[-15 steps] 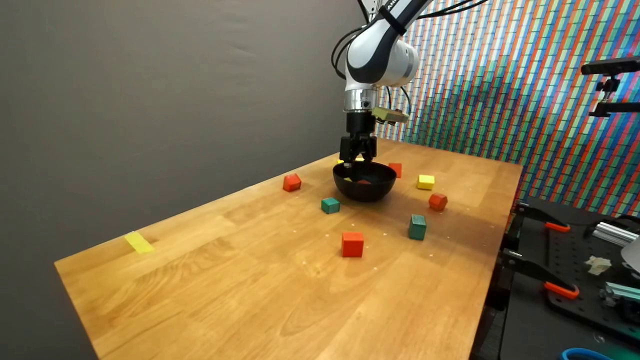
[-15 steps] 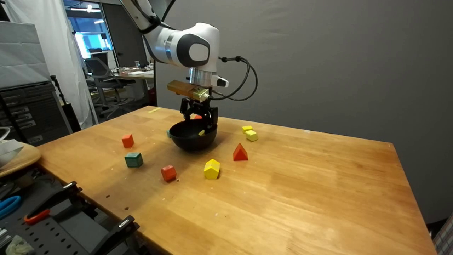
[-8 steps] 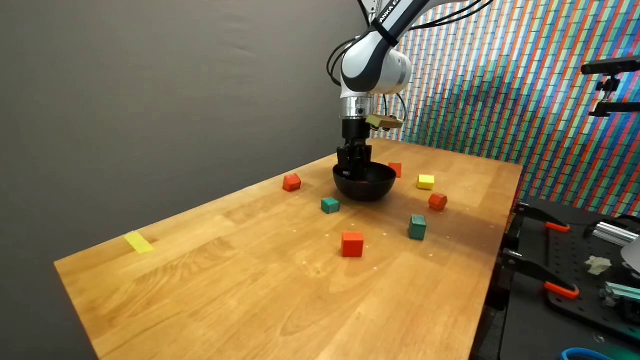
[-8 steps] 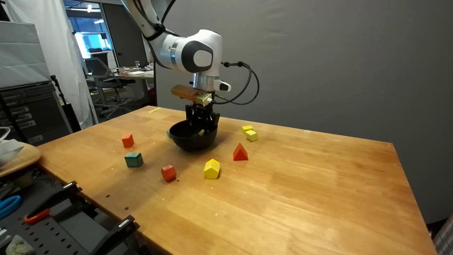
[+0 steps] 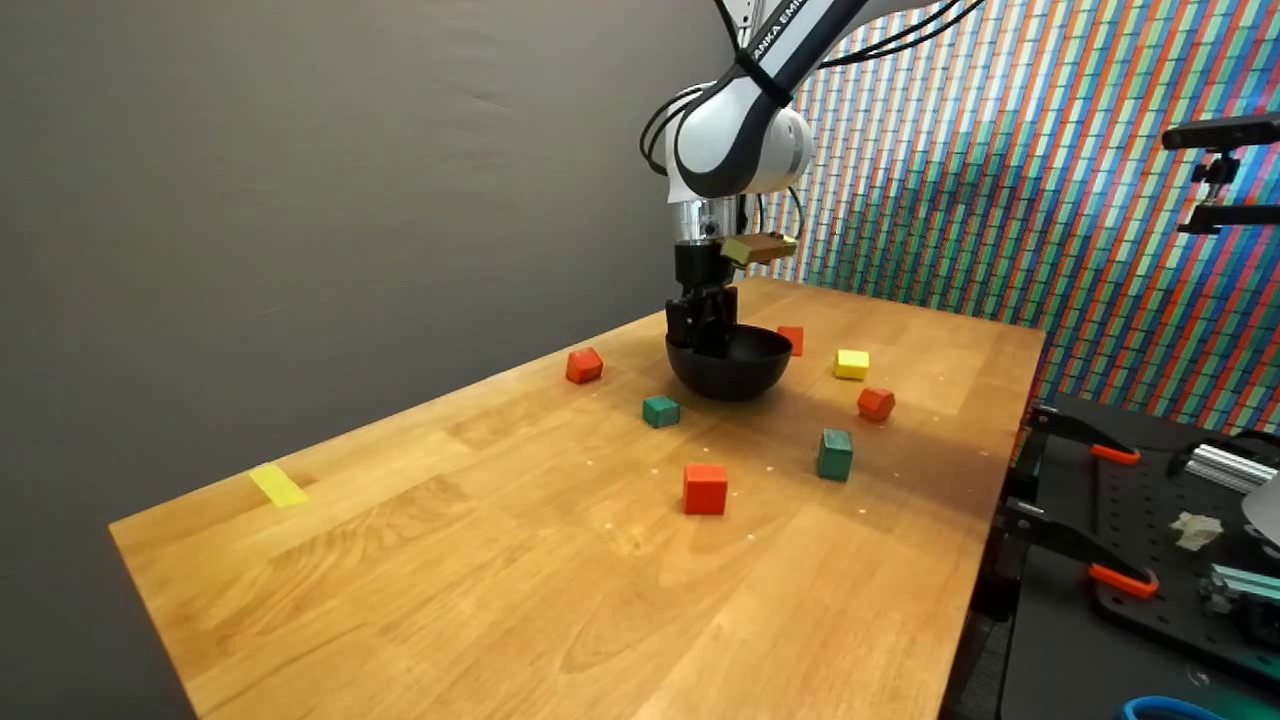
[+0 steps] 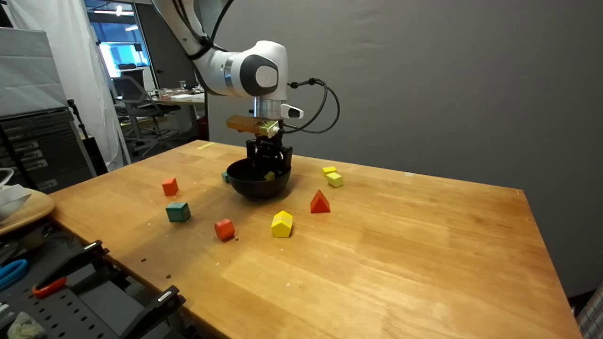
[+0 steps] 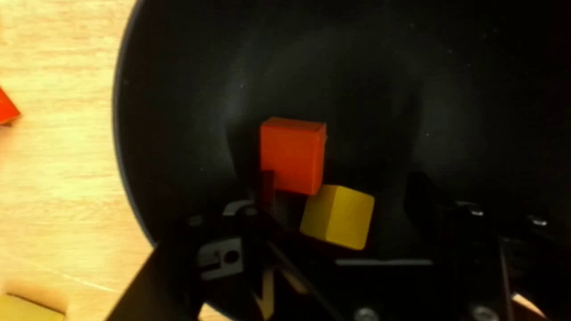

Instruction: Remove the blocks from the bowl

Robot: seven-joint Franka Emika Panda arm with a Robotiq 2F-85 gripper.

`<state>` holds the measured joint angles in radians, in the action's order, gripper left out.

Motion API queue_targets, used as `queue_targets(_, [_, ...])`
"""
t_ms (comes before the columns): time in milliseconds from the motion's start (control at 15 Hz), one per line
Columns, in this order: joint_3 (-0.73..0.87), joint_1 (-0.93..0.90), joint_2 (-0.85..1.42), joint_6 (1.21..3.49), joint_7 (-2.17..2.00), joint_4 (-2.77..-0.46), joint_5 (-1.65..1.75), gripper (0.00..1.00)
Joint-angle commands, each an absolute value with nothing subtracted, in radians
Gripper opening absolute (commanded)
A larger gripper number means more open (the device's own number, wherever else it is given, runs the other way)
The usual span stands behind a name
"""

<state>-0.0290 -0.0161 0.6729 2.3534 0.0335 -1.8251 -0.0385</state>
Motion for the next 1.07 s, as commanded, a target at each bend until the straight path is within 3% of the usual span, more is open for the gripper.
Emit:
queue_targets(0, [0.026, -0.081, 0.706, 2.401, -0.047, -1.798, 0.054, 0.48])
queue_targets(333, [0.062, -0.125, 0.712, 2.441, -0.119, -1.807, 0.142, 0.09])
queue_targets(1000, [0.075, -0.148, 0.482, 2.438, -0.137, -1.989, 0.212, 0.13])
